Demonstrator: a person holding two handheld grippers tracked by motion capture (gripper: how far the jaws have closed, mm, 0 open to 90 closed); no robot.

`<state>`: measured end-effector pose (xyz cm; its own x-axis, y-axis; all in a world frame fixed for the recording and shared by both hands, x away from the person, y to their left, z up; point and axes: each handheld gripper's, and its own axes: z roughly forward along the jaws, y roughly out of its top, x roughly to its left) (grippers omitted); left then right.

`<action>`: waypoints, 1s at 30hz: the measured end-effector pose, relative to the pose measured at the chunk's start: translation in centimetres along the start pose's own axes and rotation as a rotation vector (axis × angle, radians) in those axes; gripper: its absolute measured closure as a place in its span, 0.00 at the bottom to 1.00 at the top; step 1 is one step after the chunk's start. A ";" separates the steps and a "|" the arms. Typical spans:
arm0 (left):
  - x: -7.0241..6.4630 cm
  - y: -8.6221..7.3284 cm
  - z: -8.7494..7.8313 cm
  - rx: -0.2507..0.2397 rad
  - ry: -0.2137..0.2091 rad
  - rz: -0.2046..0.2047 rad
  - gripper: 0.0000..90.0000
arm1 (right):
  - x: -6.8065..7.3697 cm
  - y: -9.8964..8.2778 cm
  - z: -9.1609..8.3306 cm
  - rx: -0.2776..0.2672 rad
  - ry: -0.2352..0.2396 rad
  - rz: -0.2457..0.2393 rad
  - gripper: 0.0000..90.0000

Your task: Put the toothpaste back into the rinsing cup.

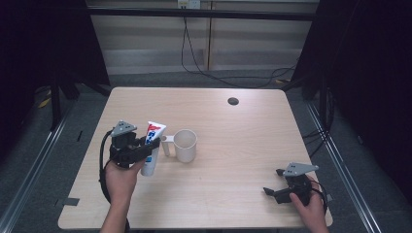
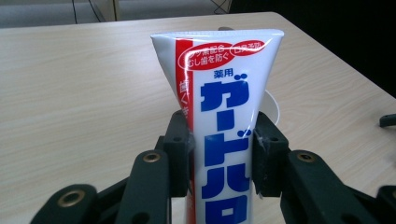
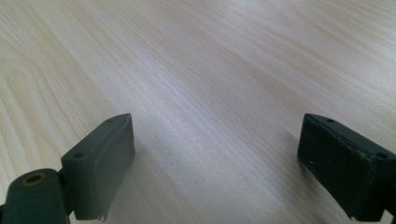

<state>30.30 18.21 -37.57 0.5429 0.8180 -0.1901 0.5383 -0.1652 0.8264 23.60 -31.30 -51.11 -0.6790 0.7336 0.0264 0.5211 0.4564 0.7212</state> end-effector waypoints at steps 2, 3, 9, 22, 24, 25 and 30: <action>-0.1 0.3 0.1 -0.006 -0.007 0.003 0.72 | 0.0 0.0 0.0 0.000 0.000 0.000 0.12; -0.2 0.5 0.1 -0.005 -0.007 0.005 0.72 | 0.0 0.0 0.0 0.000 0.000 0.000 0.12; -0.6 1.3 0.6 -0.010 -0.021 0.018 0.72 | 0.0 0.0 0.0 0.000 0.000 0.000 0.12; -1.5 2.8 1.4 -0.030 -0.026 0.028 0.72 | 0.0 0.0 0.0 0.000 0.000 0.000 0.12; -1.6 3.0 1.5 -0.030 -0.025 0.031 0.72 | 0.0 0.0 0.0 0.000 0.000 0.000 0.12; -1.6 3.0 1.5 -0.030 -0.025 0.031 0.72 | 0.0 0.0 0.0 0.000 0.000 0.000 0.12; -1.9 3.4 1.8 -0.051 -0.037 0.027 0.72 | 0.0 0.0 0.0 0.000 0.000 0.000 0.12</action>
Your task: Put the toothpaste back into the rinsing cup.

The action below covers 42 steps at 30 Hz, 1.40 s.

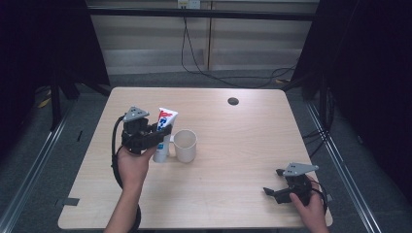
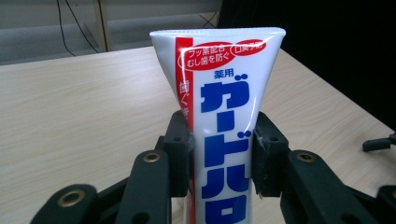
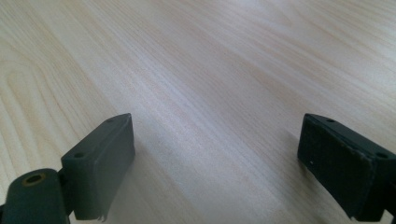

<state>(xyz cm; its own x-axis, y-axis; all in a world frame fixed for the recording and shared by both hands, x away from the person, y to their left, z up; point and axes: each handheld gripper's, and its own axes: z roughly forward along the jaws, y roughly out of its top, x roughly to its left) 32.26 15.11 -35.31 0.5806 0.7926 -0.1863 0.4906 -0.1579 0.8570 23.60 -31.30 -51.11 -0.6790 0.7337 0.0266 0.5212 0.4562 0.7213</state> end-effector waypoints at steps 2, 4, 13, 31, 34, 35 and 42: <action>-0.2 0.1 0.2 0.000 0.001 0.009 0.72 | 0.0 0.0 0.0 0.000 0.000 0.000 0.12; -0.3 0.3 0.4 -0.002 0.004 0.009 0.72 | 0.0 0.0 0.0 0.000 0.000 0.000 0.12; -0.6 0.9 1.2 -0.009 0.001 0.012 0.72 | 0.0 0.0 0.0 0.000 0.000 0.000 0.12; -1.1 1.9 3.1 -0.024 0.007 0.013 0.72 | 0.0 0.0 0.0 0.000 -0.001 0.000 0.12; -1.2 2.0 3.3 -0.029 0.012 0.014 0.72 | 0.0 0.0 0.0 0.000 0.000 0.000 0.12; -1.1 2.1 3.4 -0.028 0.011 0.019 0.72 | 0.0 0.0 0.0 0.000 0.000 0.000 0.12; -1.3 2.3 4.1 -0.030 0.018 0.020 0.72 | 0.0 0.0 0.0 0.000 0.000 0.000 0.12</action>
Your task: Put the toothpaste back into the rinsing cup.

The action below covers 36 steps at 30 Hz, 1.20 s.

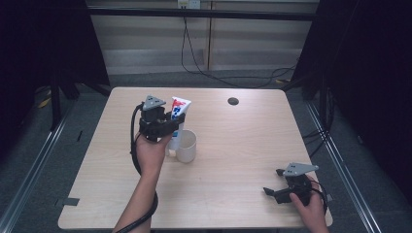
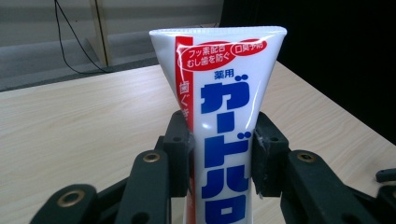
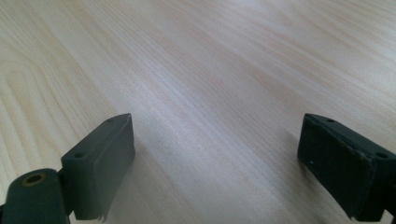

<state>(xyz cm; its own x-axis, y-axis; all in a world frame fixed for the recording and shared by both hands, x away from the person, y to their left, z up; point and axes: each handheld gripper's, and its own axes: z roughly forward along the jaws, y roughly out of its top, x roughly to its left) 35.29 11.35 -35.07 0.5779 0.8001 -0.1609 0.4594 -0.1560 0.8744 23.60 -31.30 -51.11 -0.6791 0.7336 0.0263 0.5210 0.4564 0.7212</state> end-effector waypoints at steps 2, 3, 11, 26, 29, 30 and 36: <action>-0.1 0.1 0.3 -0.004 0.003 0.001 0.72 | 0.0 0.0 0.0 0.000 0.000 0.000 0.12; -0.1 0.2 0.5 -0.008 0.003 0.002 0.72 | 0.0 0.0 0.0 0.000 0.000 0.000 0.12; -0.3 0.3 1.3 -0.014 0.008 -0.001 0.72 | 0.0 0.0 0.0 0.000 0.000 0.000 0.12; -0.7 0.1 2.9 -0.018 0.015 -0.005 0.72 | 0.0 0.0 0.0 -0.001 0.000 -0.001 0.12; -0.7 -0.1 3.1 -0.020 0.019 -0.008 0.72 | 0.0 0.0 0.0 0.000 0.000 -0.001 0.12; -0.7 -0.2 3.2 -0.020 0.019 -0.010 0.71 | 0.0 0.0 0.0 -0.001 0.000 -0.001 0.12; -0.7 -0.6 3.6 -0.018 0.023 -0.012 0.71 | 0.0 0.0 0.0 0.000 0.000 0.000 0.12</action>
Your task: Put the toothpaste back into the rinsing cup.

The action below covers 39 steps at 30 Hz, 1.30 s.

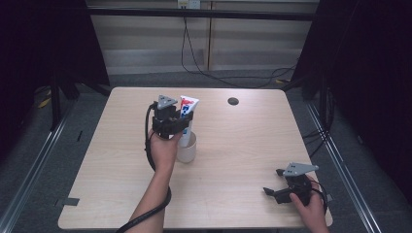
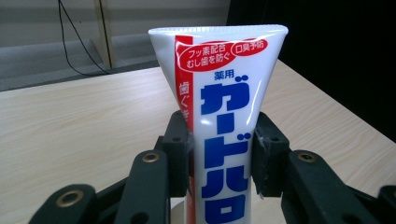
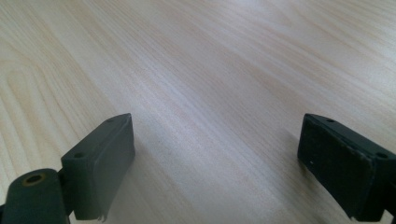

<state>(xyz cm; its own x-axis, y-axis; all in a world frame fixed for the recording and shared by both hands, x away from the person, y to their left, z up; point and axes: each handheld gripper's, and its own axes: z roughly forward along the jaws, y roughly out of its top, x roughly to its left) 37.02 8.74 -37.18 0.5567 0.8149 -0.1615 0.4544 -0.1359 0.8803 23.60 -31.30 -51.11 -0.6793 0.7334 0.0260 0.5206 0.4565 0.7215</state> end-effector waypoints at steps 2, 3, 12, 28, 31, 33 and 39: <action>0.0 -0.1 0.1 0.003 0.002 0.002 0.71 | 0.0 0.0 0.0 -0.001 -0.001 0.000 0.12; -0.1 -0.2 0.2 0.005 0.003 0.002 0.71 | 0.0 0.0 0.0 0.000 0.000 0.001 0.12; -0.1 -0.7 0.2 0.011 0.009 0.003 0.71 | 0.0 0.0 0.0 0.000 0.000 0.001 0.12; -0.5 -2.1 0.7 0.023 0.029 0.012 0.71 | 0.0 0.0 0.0 0.000 0.000 0.001 0.12; -0.5 -2.4 0.7 0.022 0.031 0.012 0.71 | 0.0 0.0 0.0 0.000 0.000 0.001 0.12; -0.5 -2.4 0.7 0.023 0.033 0.010 0.71 | 0.0 0.0 0.0 0.000 0.000 0.001 0.12; -0.5 -3.1 0.8 0.031 0.042 0.013 0.70 | 0.0 0.0 0.0 0.000 0.000 0.001 0.12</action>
<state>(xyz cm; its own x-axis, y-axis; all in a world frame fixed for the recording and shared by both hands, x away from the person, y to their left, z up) 35.88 8.32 -40.16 0.5337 0.8355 -0.1305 0.4688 -0.1639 0.8679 23.60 -31.30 -51.11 -0.6786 0.7340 0.0267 0.5213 0.4556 0.7216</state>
